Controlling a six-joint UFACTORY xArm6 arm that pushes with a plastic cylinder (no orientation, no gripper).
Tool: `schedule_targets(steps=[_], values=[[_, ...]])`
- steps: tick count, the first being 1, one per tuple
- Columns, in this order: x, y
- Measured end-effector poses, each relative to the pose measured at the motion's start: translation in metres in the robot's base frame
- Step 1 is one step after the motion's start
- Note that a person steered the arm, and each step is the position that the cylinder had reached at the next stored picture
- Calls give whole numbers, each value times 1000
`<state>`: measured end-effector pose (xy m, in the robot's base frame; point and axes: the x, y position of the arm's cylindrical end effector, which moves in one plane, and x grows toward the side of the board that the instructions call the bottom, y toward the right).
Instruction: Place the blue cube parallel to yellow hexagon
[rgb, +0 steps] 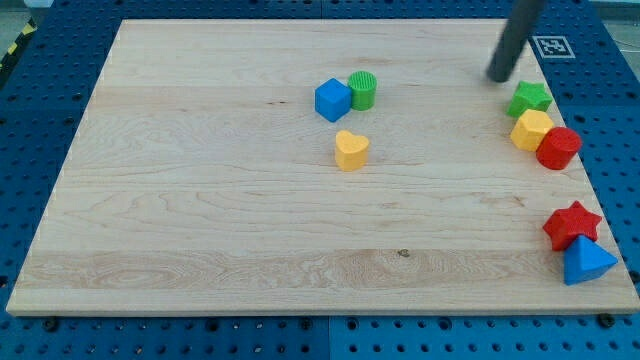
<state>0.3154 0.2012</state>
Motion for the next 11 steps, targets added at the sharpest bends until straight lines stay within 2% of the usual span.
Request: schedule_targets(steps=[2, 3, 4, 5, 6, 7, 8, 10, 11], values=[[3, -155], [15, -210], [32, -232], [57, -212], [91, -153], [106, -118], [108, -121], [108, -71], [108, -70]])
